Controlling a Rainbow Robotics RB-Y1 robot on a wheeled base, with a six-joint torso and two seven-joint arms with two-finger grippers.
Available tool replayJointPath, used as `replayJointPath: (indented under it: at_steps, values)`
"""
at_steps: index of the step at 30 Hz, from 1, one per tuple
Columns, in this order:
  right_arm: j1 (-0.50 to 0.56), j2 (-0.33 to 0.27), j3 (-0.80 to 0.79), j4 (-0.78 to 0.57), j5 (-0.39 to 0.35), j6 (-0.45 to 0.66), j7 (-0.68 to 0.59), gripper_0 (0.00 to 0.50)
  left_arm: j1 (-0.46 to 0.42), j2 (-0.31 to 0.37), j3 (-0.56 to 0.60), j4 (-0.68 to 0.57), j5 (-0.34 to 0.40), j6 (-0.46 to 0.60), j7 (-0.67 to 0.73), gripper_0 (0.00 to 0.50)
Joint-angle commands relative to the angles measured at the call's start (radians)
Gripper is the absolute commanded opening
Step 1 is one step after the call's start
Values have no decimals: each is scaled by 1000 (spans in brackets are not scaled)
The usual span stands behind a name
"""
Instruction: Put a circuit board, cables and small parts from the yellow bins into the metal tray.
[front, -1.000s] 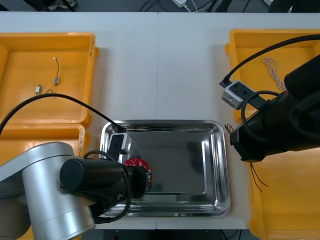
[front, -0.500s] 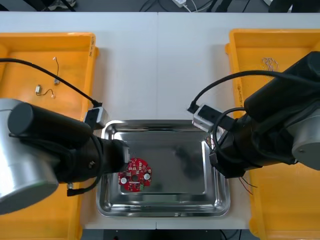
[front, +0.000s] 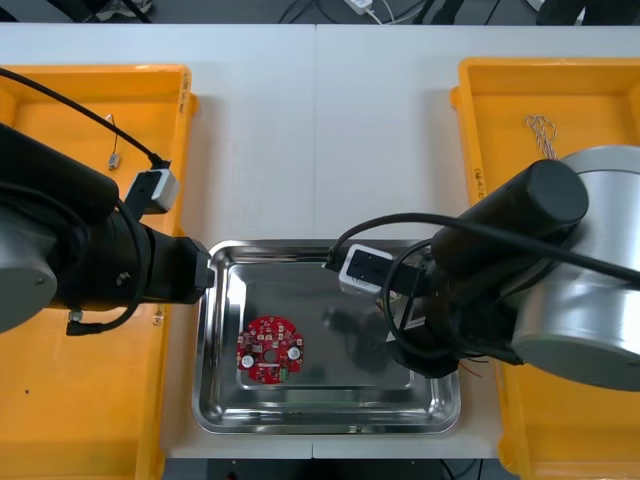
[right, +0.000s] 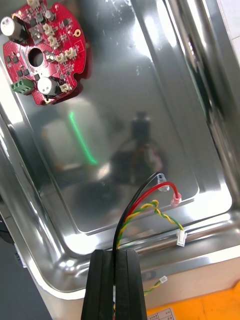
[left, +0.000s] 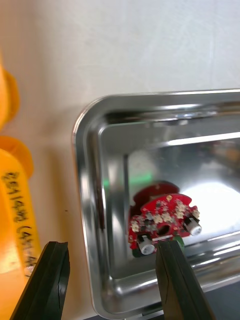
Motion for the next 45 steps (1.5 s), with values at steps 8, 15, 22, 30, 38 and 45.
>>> replayJointPath:
  at_steps: [8, 15, 22, 30, 38, 45]
  values:
    - [-25, 39, 197, -14, 124, 4, 52, 0, -101, 37, 160, 121, 55, 110, -242, 500]
    - [-5, 41, 263, 4, 165, 4, 84, 0, -146, 49, 235, 182, 115, 168, -296, 500]
    - [0, 61, 264, 90, 154, 4, 116, 0, -186, 66, 278, 250, 127, 168, -379, 500]
    - [0, 70, 290, 145, 173, -47, 146, 0, -230, 83, 304, 362, 101, 168, -457, 500]
    - [14, 75, 366, 163, 248, -106, 139, 0, -281, 92, 321, 495, 58, 168, -598, 500]
    - [43, 79, 390, 163, 254, -133, 139, 0, -299, 93, 336, 583, 1, 168, -719, 500]
